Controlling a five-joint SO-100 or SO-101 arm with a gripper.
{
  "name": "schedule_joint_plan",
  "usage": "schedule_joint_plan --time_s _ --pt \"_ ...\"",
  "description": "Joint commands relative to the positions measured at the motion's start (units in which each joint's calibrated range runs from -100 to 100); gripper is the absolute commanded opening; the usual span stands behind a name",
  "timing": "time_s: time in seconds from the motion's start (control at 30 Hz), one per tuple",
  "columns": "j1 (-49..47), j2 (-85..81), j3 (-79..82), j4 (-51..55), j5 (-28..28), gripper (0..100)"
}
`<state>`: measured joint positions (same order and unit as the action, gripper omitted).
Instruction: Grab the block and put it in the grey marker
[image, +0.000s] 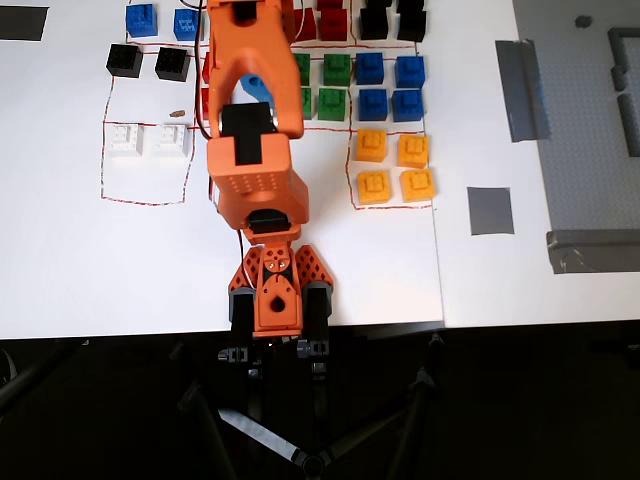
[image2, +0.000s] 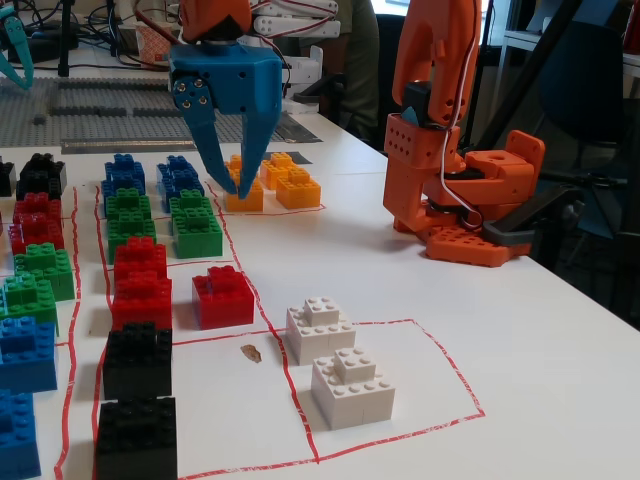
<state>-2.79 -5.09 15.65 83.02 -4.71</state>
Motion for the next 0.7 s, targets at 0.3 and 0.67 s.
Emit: schedule_joint_plan --time_s 0.3,0.67 --pt "-14.9 -3.2 -15.4 6.3 -3.4 0" --pt "-29.7 -3.7 -17.0 6.0 -6.0 0"
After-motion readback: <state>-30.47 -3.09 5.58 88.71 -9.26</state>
